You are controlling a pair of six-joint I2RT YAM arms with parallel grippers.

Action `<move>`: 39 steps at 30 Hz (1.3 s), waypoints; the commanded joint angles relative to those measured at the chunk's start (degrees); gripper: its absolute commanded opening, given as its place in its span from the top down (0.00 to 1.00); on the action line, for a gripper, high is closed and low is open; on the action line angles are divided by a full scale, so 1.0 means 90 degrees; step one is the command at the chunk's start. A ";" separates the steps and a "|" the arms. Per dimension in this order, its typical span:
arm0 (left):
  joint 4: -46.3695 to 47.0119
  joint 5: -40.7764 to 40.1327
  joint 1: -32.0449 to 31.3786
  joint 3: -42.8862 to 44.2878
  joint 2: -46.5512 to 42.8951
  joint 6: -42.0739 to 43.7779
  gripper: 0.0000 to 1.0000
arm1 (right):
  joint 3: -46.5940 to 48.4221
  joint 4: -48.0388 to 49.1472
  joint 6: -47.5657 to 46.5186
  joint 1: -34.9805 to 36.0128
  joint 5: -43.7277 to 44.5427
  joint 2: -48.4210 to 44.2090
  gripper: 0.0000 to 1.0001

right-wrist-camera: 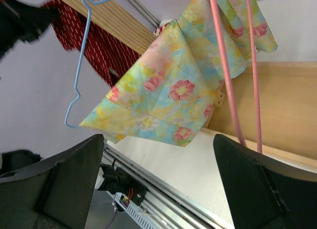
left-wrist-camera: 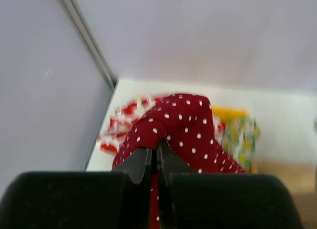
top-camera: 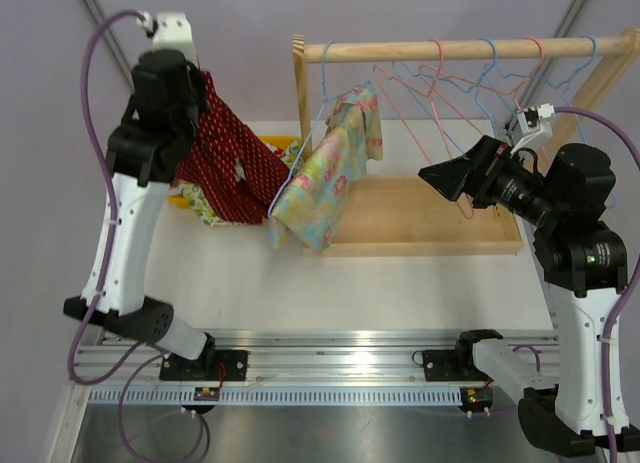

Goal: Remove the skirt from the hanger

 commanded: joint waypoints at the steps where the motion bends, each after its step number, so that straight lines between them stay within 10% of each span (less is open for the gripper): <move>1: 0.0588 0.1117 0.0454 0.2293 0.0886 0.0220 1.00 | -0.0134 -0.0148 -0.0255 -0.0005 0.0051 -0.0176 0.01; 5: 0.0245 0.1547 0.0650 0.3149 0.2168 0.0123 1.00 | -0.0222 -0.0186 -0.0255 -0.0005 0.0070 -0.0284 0.01; 11: 0.2586 0.2240 0.0699 -0.2123 0.0774 -0.0832 1.00 | 0.0070 -0.0401 -0.0382 0.0004 0.0217 -0.0274 0.01; 20: 0.3204 0.2427 0.0699 -0.3923 0.1152 -0.1693 1.00 | 0.0295 -0.0187 -0.0070 -0.0005 -0.0115 -0.0147 0.01; 21: 0.3020 0.2436 0.0699 -0.3778 0.1192 -0.1732 0.97 | 0.0354 -0.0119 -0.0031 -0.0005 -0.0270 -0.0108 0.00; 23: 0.2813 0.2446 0.0699 -0.3610 0.1193 -0.1781 0.02 | 0.0597 0.0096 0.0116 -0.0005 -0.0622 0.0018 0.01; 39: 0.1145 0.2337 0.0670 -0.3492 -0.1697 -0.1683 0.01 | 0.1838 0.2148 0.1748 0.0384 -0.1739 0.1824 0.02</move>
